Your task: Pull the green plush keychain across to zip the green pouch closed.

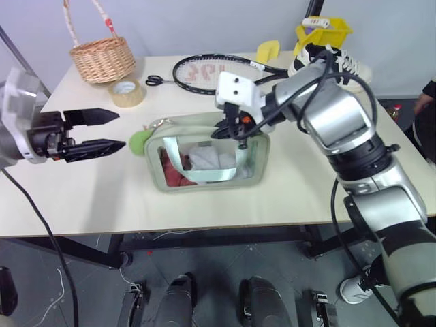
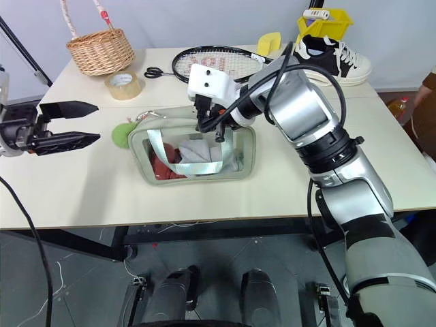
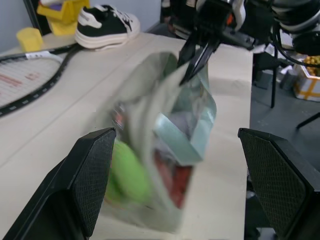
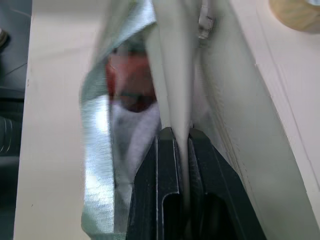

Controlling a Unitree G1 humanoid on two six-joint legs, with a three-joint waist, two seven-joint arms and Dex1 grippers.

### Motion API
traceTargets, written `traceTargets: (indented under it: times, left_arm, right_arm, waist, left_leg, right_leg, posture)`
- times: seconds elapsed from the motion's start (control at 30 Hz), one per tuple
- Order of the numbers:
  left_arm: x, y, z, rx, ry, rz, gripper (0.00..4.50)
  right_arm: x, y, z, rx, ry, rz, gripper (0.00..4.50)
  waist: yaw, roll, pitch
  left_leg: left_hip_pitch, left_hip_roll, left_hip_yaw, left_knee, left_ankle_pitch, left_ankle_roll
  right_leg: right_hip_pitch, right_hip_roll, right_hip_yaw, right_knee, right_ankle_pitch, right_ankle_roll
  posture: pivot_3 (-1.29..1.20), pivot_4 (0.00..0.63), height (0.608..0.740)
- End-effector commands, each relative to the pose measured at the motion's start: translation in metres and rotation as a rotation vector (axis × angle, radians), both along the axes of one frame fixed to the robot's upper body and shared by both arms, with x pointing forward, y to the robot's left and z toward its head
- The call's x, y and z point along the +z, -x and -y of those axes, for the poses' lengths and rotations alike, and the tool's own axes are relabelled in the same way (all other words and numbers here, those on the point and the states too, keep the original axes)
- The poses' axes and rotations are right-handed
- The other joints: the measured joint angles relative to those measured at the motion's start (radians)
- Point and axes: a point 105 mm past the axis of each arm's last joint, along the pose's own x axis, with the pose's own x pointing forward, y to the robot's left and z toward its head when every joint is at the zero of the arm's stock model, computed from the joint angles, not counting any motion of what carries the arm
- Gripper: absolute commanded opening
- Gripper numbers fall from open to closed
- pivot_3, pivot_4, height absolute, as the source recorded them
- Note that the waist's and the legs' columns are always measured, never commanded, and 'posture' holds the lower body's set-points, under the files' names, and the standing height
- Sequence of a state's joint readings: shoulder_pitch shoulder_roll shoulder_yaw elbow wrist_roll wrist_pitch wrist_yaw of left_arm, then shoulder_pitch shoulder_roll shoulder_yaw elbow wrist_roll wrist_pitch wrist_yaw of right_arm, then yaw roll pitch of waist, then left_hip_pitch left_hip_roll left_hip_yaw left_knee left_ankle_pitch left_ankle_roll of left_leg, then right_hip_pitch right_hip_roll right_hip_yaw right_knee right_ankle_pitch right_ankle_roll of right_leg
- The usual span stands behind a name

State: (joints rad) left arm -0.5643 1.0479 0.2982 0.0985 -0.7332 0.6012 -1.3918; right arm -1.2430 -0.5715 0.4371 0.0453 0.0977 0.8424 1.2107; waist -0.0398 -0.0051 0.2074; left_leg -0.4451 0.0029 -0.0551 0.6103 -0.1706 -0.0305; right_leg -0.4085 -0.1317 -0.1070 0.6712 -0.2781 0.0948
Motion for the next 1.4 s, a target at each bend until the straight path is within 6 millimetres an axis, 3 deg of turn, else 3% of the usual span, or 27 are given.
traceTargets:
  times: [0.03, 0.3, 0.43, 0.6, 0.73, 0.83, 0.87, 0.97, 1.13, 1.3, 1.4]
  left_arm:
    - [0.010, 0.003, 0.000, -0.006, -0.012, 0.049, 4.19]
    - [0.010, 0.001, 0.001, -0.012, -0.019, 0.050, 4.19]
    - [0.009, 0.001, 0.002, -0.016, -0.020, 0.049, 4.19]
    - [0.007, 0.002, 0.004, -0.025, -0.025, 0.044, 4.19]
    - [0.006, 0.001, 0.002, -0.020, -0.026, 0.046, 4.19]
    - [0.003, -0.002, 0.001, -0.007, -0.030, 0.044, 4.19]
    - [0.000, -0.003, 0.001, 0.001, -0.034, 0.041, 4.19]
    - [-0.010, -0.008, 0.000, 0.016, -0.061, 0.022, 4.19]
    - [-0.022, -0.017, -0.004, 0.053, -0.086, -0.001, 4.19]
    - [-0.046, -0.035, -0.007, 0.120, -0.161, 0.002, 4.19]
    - [-0.048, -0.049, -0.004, 0.161, -0.126, 0.028, 4.19]
  right_arm:
    - [0.011, 0.007, 0.002, 0.007, -0.021, 0.056, 0.03]
    - [0.001, 0.009, 0.000, 0.024, -0.017, 0.049, 0.03]
    - [0.004, 0.006, 0.005, 0.003, -0.025, 0.060, 1.52]
    - [0.031, 0.016, 0.028, 0.010, -0.065, 0.090, 4.18]
    - [0.023, 0.023, 0.064, -0.015, 0.012, 0.121, 4.18]
    - [0.012, 0.024, 0.072, -0.034, 0.022, 0.103, 4.18]
    - [0.007, 0.024, 0.074, -0.045, 0.033, 0.097, 3.96]
    - [-0.006, 0.020, 0.079, -0.078, 0.053, 0.082, 2.91]
    - [-0.006, 0.018, 0.080, -0.100, 0.037, 0.078, 0.21]
    - [-0.008, 0.018, 0.083, -0.122, 0.030, 0.066, 0.05]
    - [-0.009, 0.019, 0.082, -0.123, 0.024, 0.059, 0.05]
  waist:
    - [-0.001, 0.000, 0.000]
    - [-0.002, 0.000, 0.000]
    - [-0.002, 0.000, 0.000]
    - [0.003, 0.000, 0.000]
    - [0.016, 0.000, 0.000]
    - [0.013, 0.000, 0.000]
    - [0.012, 0.000, 0.000]
    - [0.015, 0.000, 0.000]
    - [0.022, 0.000, 0.000]
    - [0.026, 0.000, 0.000]
    - [0.027, 0.000, 0.000]
  left_leg:
    - [0.000, 0.000, 0.000, 0.000, 0.000, 0.000]
    - [0.000, 0.000, 0.000, 0.000, 0.000, 0.000]
    - [0.000, 0.000, 0.000, 0.000, 0.000, 0.000]
    - [0.000, 0.000, 0.000, 0.000, 0.000, 0.000]
    - [0.000, 0.000, 0.000, 0.000, 0.000, 0.000]
    - [0.001, 0.000, 0.001, 0.000, 0.000, 0.000]
    - [0.001, 0.001, 0.001, 0.000, 0.000, 0.000]
    - [0.001, 0.003, 0.002, 0.001, 0.000, 0.000]
    - [0.001, 0.005, 0.002, 0.001, 0.000, 0.000]
    - [0.001, 0.005, 0.003, 0.001, 0.000, 0.000]
    - [0.001, 0.005, 0.003, 0.002, 0.000, 0.000]
  right_leg:
    - [0.000, 0.000, 0.000, 0.000, 0.000, 0.000]
    - [0.000, 0.000, 0.000, 0.000, 0.000, 0.000]
    - [0.000, 0.000, 0.000, 0.000, 0.000, 0.000]
    - [0.001, 0.000, 0.000, 0.000, 0.000, 0.000]
    - [0.002, 0.000, 0.000, -0.003, 0.000, 0.000]
    - [0.002, 0.000, 0.000, -0.003, 0.000, 0.000]
    - [0.002, 0.000, 0.000, -0.003, 0.000, 0.000]
    - [0.002, 0.002, 0.000, -0.004, 0.001, -0.001]
    - [0.002, 0.003, 0.001, -0.004, 0.001, -0.002]
    - [0.002, 0.004, 0.001, -0.005, 0.001, -0.002]
    - [0.002, 0.004, 0.001, -0.005, 0.002, -0.002]
  posture:
    - [0.00, 0.150, 0.738]
    - [0.00, 0.150, 0.738]
    - [0.00, 0.150, 0.738]
    - [0.00, 0.150, 0.738]
    - [0.00, 0.150, 0.738]
    - [0.00, 0.150, 0.738]
    - [0.00, 0.150, 0.738]
    - [0.00, 0.150, 0.738]
    - [0.00, 0.150, 0.738]
    - [0.00, 0.150, 0.738]
    - [0.00, 0.150, 0.738]
